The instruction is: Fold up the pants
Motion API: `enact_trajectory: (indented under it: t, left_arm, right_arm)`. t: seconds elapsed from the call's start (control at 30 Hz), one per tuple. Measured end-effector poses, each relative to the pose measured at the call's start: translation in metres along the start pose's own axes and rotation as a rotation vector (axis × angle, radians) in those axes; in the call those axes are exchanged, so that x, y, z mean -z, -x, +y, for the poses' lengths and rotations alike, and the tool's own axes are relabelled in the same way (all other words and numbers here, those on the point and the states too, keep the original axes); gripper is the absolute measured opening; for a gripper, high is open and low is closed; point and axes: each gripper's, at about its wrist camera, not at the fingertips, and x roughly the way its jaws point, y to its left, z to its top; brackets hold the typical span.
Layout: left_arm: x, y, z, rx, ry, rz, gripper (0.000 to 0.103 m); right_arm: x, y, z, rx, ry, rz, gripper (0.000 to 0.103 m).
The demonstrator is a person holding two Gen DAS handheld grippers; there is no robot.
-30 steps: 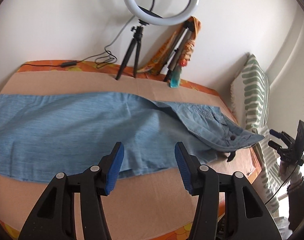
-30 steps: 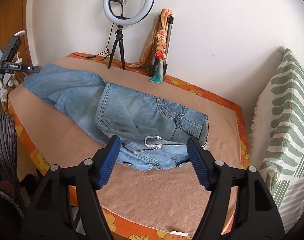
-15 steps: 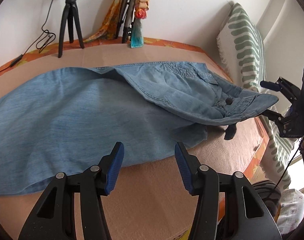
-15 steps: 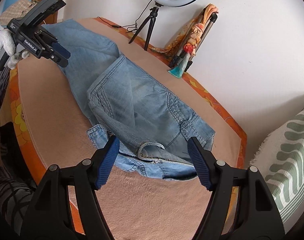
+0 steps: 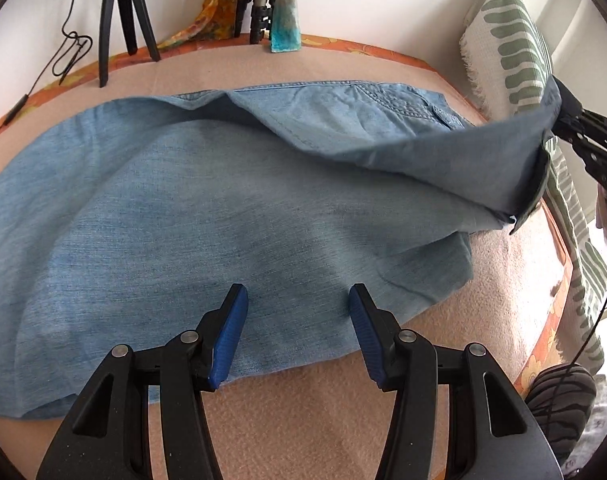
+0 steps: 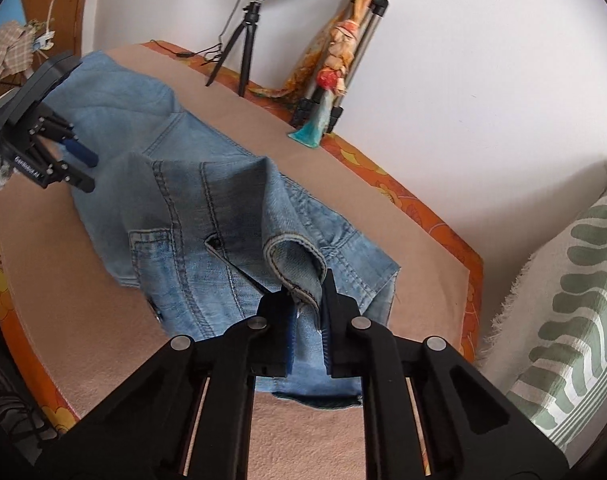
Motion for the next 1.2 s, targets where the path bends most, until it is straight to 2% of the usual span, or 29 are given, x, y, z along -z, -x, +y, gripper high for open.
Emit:
enact_trajectory:
  t: [0.17, 0.27, 0.33, 0.47, 0.83, 0.87, 0.93, 1.0, 1.13, 1.17, 1.2]
  left_arm:
    - [0.002, -0.003, 0.000, 0.006, 0.006, -0.009, 0.051]
    - [0.003, -0.005, 0.000, 0.007, 0.003, -0.012, 0.051]
    - [0.004, -0.006, -0.001, 0.006, -0.003, -0.013, 0.052]
    - [0.008, -0.006, -0.003, 0.004, -0.008, -0.013, 0.052]
    - [0.009, 0.003, -0.006, 0.001, -0.019, -0.002, 0.052]
    - [0.008, 0.005, -0.007, 0.002, -0.019, -0.006, 0.052]
    - [0.007, 0.012, -0.007, 0.008, -0.017, -0.020, 0.052]
    - [0.005, 0.020, -0.007, 0.012, -0.021, -0.036, 0.052]
    - [0.001, 0.038, -0.004, 0.017, -0.019, -0.077, 0.052]
    - [0.000, 0.043, -0.002, 0.019, -0.015, -0.089, 0.052]
    - [-0.001, 0.049, -0.001, 0.019, -0.012, -0.102, 0.052]
  right_arm:
    - [-0.002, -0.037, -0.055, 0.054, -0.179, 0.065, 0.008]
    - [0.004, -0.058, -0.081, 0.100, -0.238, 0.106, 0.008]
    - [0.007, -0.074, -0.091, 0.097, -0.265, 0.135, 0.007]
    - [0.013, -0.103, -0.094, 0.127, -0.243, 0.186, 0.007]
    - [0.036, -0.140, -0.101, 0.108, -0.353, 0.237, 0.007]
    - [0.038, -0.138, -0.105, 0.111, -0.375, 0.232, 0.009]
    - [0.044, -0.124, -0.117, 0.129, -0.466, 0.197, 0.023]
    - [0.056, -0.101, -0.130, 0.126, -0.597, 0.154, 0.049]
    - [0.097, -0.056, -0.132, 0.039, -0.814, 0.122, 0.059]
    - [0.108, -0.047, -0.129, 0.029, -0.858, 0.122, 0.068]
    - [0.120, -0.040, -0.125, 0.019, -0.902, 0.119, 0.072]
